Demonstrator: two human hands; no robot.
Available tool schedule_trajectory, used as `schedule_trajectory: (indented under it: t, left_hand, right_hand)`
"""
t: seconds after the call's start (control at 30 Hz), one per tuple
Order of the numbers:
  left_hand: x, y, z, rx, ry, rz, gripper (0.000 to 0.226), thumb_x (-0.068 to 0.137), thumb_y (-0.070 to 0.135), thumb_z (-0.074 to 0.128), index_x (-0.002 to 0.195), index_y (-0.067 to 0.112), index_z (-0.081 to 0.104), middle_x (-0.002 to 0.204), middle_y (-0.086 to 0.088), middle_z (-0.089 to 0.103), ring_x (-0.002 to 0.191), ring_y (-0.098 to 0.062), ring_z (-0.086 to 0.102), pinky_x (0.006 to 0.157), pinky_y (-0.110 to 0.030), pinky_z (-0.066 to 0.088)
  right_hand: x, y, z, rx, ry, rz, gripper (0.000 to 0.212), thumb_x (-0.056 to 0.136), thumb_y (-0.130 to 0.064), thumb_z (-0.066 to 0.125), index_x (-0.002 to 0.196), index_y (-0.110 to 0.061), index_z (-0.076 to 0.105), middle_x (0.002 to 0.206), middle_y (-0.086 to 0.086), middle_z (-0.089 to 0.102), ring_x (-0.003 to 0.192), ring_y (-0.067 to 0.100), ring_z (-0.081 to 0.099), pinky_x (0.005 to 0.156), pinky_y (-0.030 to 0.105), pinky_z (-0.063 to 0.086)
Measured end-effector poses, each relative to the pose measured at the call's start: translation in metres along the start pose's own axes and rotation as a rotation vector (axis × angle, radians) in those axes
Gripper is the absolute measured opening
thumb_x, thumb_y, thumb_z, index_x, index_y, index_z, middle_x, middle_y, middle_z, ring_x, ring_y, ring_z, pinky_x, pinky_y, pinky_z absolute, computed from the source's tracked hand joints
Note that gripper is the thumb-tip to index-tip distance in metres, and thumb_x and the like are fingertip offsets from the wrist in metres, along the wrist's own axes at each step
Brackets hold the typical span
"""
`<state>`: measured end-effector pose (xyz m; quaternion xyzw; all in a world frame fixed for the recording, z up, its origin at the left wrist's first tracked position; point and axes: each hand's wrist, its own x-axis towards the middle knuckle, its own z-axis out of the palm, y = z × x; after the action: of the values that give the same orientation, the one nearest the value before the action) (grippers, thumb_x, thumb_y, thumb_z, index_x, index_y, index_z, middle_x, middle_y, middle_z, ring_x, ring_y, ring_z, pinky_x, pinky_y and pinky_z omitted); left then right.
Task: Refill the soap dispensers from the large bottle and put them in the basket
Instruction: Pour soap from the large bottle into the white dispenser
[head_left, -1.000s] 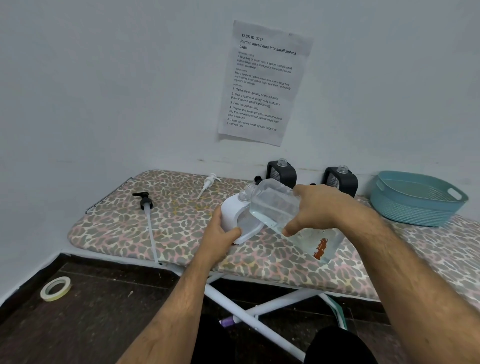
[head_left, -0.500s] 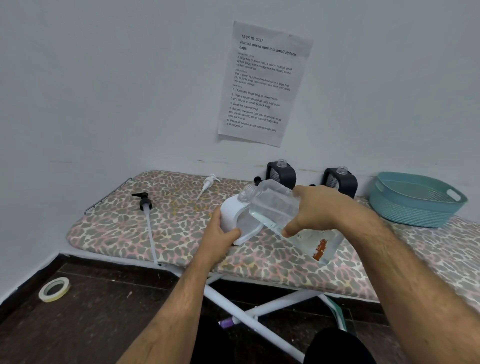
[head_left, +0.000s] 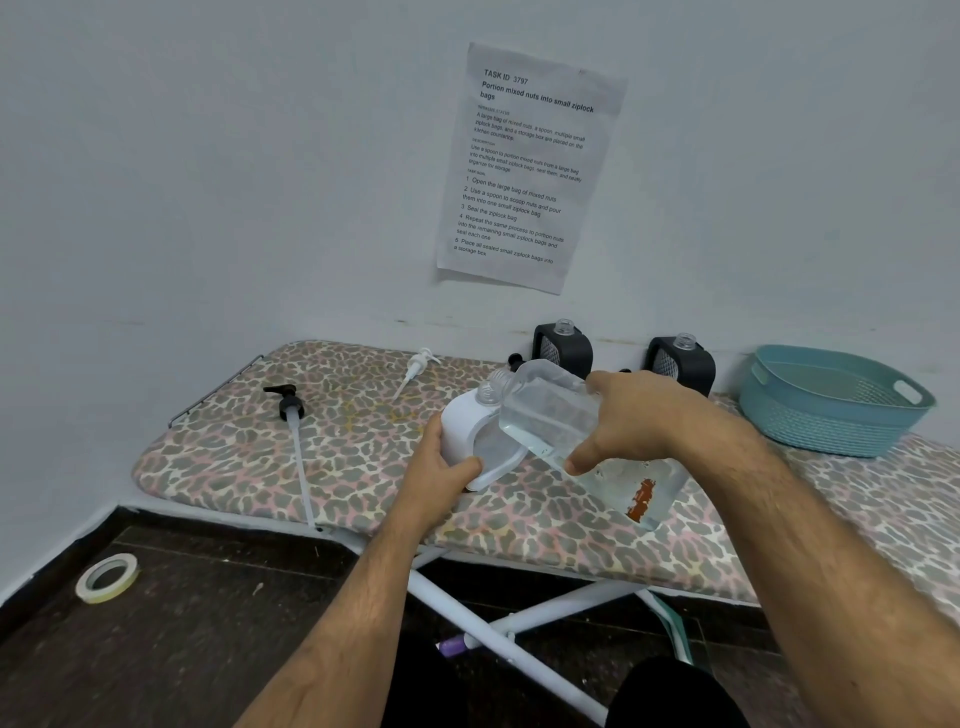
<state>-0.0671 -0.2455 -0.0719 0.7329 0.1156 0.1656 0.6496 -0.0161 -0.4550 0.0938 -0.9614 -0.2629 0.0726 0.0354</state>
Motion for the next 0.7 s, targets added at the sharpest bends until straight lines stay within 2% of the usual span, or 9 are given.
schedule_trajectory:
  t: [0.23,0.5,0.7]
  left_hand:
    - [-0.0002,-0.0003,-0.0004,0.014,0.004,-0.003,0.075,0.071,0.025,0.068,0.139,0.043,0.041,0.125,0.005,0.06,0.107,-0.019,0.065,0.086,-0.048,0.059]
    - [-0.0015,0.002,0.0001,0.006,0.004,0.001,0.071,0.072,0.023,0.067,0.136,0.042,0.043,0.123,0.003,0.06,0.105,-0.018,0.066,0.082,-0.041,0.06]
    - [-0.0005,0.0004,-0.0002,0.015,0.008,-0.007,0.073,0.07,0.025,0.067,0.137,0.042,0.043,0.124,0.003,0.061,0.105,-0.019,0.066,0.083,-0.046,0.06]
  right_hand:
    - [0.0005,-0.0002,-0.0003,-0.005,-0.001,0.003,0.086,0.063,-0.061,0.081,0.132,-0.024,0.046,0.101,-0.007,0.054,0.095,0.019,0.053,0.079,0.035,0.049]
    - [0.0009,-0.0005,-0.0007,-0.007,0.0,0.014,0.087,0.062,-0.061,0.082,0.132,-0.025,0.046,0.099,-0.007,0.054,0.095,0.02,0.053,0.078,0.036,0.049]
    - [0.0006,-0.0012,-0.0012,-0.011,-0.001,0.014,0.09,0.062,-0.062,0.081,0.136,-0.025,0.044,0.101,-0.007,0.053,0.095,0.02,0.051,0.08,0.036,0.049]
